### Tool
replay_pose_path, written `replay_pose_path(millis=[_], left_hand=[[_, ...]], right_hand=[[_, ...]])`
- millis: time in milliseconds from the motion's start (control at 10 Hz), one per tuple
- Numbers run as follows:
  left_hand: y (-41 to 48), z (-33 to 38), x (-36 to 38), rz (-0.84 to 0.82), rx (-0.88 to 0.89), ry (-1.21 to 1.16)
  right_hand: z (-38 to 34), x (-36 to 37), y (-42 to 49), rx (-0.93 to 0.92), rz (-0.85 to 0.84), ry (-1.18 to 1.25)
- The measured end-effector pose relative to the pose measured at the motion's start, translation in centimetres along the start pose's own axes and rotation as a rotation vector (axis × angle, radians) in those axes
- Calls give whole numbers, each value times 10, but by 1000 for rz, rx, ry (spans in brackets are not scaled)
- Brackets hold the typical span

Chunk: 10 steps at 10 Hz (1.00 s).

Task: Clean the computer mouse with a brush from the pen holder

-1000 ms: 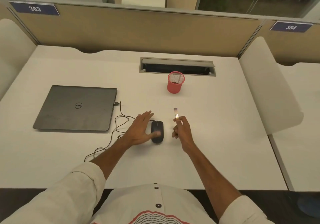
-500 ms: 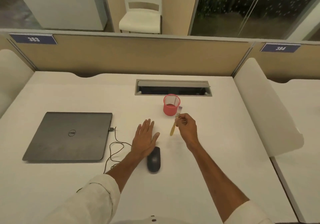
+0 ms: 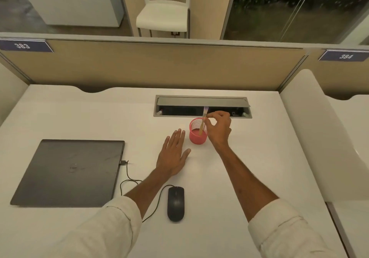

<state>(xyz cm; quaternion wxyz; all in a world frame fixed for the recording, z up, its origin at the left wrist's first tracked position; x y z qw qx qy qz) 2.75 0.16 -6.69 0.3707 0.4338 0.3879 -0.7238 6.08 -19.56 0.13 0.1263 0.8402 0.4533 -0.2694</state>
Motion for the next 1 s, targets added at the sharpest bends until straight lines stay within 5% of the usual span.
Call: replay_pose_path(millis=[300, 600, 1000], left_hand=[[20, 2, 8, -48, 21, -7], [16, -6, 4, -57, 13, -20], [-18, 3, -22, 4, 30, 65]], right_hand=[[23, 32, -4, 198, -100, -40], [16, 34, -4, 154, -109, -189], [2, -13, -44, -1, 40, -61]])
Point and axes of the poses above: each hand's wrist, its own y-axis towards the middle knuckle, its own x-axis out of the palm, z = x × y, the point moved 5 cm from there along y, towards the middle knuckle, and after that the axes turned 2 degrees about y, right-handed, at the moved point
